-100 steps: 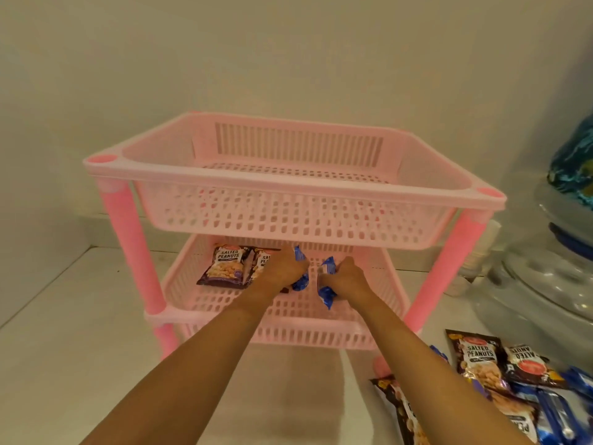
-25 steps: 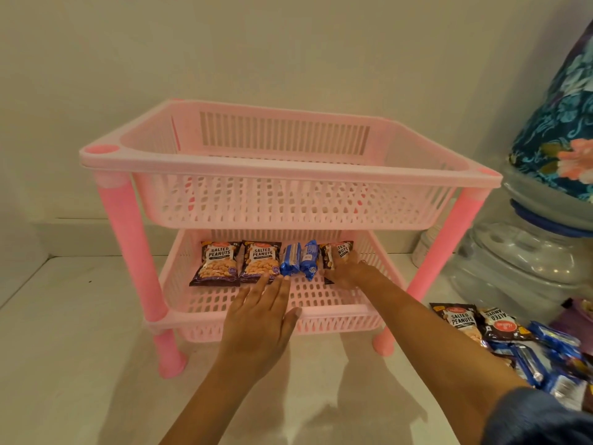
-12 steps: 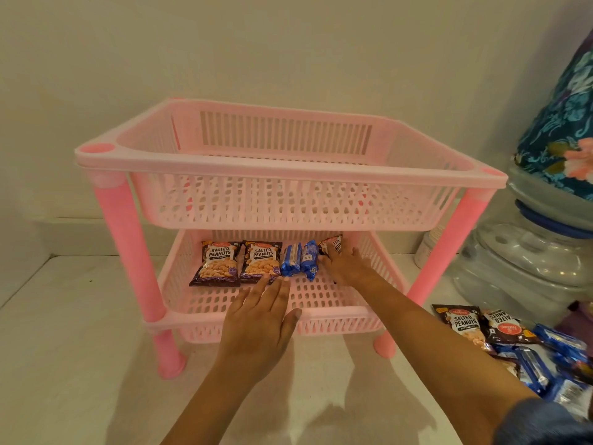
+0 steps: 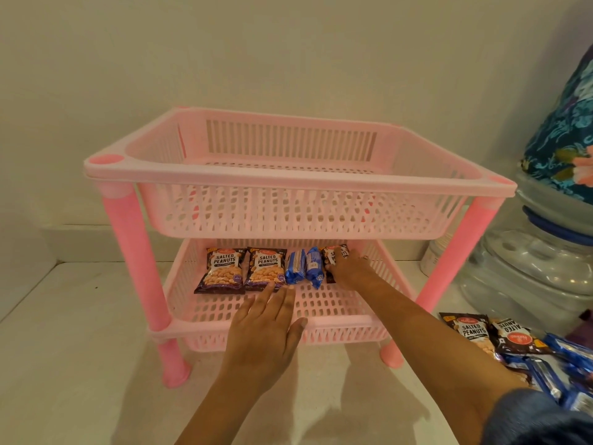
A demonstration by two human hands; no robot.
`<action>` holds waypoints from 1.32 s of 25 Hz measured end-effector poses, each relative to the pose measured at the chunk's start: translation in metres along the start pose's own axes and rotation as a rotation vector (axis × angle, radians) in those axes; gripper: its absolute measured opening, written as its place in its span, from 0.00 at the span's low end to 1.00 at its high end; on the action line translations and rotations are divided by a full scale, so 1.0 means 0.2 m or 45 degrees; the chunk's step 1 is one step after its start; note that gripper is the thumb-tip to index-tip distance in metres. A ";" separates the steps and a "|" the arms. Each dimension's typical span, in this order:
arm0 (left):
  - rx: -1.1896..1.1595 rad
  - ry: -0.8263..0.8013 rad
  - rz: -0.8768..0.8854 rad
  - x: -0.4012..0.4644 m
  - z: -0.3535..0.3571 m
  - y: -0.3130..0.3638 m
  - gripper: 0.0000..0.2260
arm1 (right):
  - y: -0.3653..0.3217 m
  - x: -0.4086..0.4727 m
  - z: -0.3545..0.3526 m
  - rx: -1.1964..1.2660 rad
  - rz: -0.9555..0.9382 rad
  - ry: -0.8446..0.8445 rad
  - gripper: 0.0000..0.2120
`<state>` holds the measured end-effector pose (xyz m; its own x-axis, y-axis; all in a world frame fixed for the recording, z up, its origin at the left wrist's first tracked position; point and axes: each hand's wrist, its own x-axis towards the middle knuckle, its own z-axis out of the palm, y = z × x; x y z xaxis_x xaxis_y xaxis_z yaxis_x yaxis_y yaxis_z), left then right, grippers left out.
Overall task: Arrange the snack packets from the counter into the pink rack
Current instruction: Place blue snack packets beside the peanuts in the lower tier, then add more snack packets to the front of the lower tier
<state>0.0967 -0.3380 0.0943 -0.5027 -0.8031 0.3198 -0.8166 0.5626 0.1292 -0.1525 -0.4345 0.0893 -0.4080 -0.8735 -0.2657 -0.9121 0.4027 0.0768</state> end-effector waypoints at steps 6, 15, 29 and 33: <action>-0.015 -0.006 0.006 0.00 0.00 0.00 0.29 | -0.09 -0.11 -0.09 0.002 -0.139 0.299 0.24; -0.032 0.019 0.022 0.00 -0.01 0.00 0.29 | -0.06 -0.03 -0.05 -0.428 -0.700 0.110 0.28; -0.140 0.362 -0.118 -0.33 0.14 0.27 0.22 | 0.43 -1.15 0.43 0.960 -0.504 1.264 0.09; -0.295 0.146 0.004 -0.61 0.37 0.59 0.21 | 0.84 -1.18 0.66 0.701 0.063 1.094 0.16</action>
<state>0.0407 -0.1875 0.0001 -0.4589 -0.7814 0.4229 -0.7217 0.6055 0.3355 -0.2048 -0.1239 0.0381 -0.5329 -0.6665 0.5214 -0.8369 0.3240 -0.4413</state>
